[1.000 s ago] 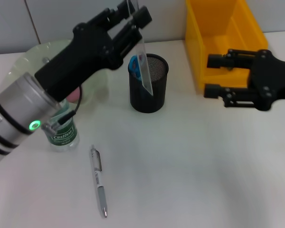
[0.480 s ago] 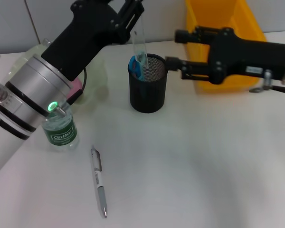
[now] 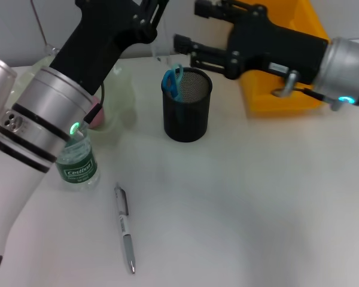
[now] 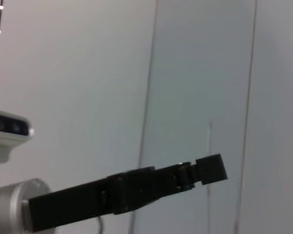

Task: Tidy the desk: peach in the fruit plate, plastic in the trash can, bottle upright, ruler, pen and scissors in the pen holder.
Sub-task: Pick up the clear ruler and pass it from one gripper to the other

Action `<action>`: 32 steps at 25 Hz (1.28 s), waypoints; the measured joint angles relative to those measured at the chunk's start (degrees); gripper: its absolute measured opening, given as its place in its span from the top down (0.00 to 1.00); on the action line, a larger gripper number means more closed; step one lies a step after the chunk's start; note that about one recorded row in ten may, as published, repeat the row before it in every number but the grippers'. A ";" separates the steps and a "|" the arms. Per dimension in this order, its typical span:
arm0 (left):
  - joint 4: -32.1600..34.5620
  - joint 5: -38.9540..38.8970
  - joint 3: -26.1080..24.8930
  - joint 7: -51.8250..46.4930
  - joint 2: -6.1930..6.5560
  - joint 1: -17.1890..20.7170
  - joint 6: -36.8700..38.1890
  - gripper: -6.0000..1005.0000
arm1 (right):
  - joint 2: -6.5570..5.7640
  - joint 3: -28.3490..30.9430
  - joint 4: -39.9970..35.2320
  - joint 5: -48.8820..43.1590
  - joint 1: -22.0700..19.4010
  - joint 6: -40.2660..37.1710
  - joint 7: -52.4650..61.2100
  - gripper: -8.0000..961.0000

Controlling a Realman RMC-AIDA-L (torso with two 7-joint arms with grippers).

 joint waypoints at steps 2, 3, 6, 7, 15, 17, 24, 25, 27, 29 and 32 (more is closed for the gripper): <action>-0.04 -2.29 0.53 1.99 -0.01 -0.20 -0.32 0.60 | 0.01 -5.56 -0.01 4.48 -0.06 6.11 -4.16 0.26; -0.07 -3.18 0.80 2.84 -0.01 -0.34 -0.45 0.60 | 0.01 -5.56 -0.01 4.48 -0.06 6.11 -4.16 0.26; -0.42 -4.48 1.15 3.91 0.00 -0.73 -0.65 0.60 | 0.03 -10.49 -0.19 8.67 -0.11 11.12 -8.58 0.26; -0.77 -4.98 1.16 3.97 -0.01 -0.99 -0.65 0.60 | 0.06 -11.97 -0.31 10.21 -0.16 12.54 -10.04 0.26; -1.44 -5.56 1.20 4.00 -0.01 -1.35 -0.21 0.60 | 0.11 -17.64 0.83 21.21 -0.17 16.68 -17.57 0.26; -1.44 -5.59 1.22 4.01 -0.01 -1.35 -0.18 0.60 | 0.11 -17.94 1.09 21.76 -0.23 17.17 -18.30 0.26; -1.50 -5.58 1.52 4.02 -0.01 -1.21 0.73 0.60 | 0.11 -19.01 1.33 21.83 -0.24 18.57 -18.39 0.26; -1.55 -5.49 1.60 4.03 -0.01 -1.19 1.22 0.60 | 0.11 -19.25 1.36 21.85 -0.23 18.80 -18.37 0.26; -1.60 -5.32 1.66 4.07 -0.01 -1.03 1.98 0.60 | 0.11 -19.92 1.47 21.95 -0.20 19.59 -18.17 0.26; -1.64 -5.27 1.68 4.08 -0.01 -0.97 2.27 0.60 | 0.11 -20.00 1.48 22.11 -0.21 19.79 -18.13 0.26; -2.23 -5.29 1.73 4.12 -0.01 -0.89 3.18 0.60 | 0.11 -20.56 1.87 24.10 -0.28 19.90 -18.12 0.26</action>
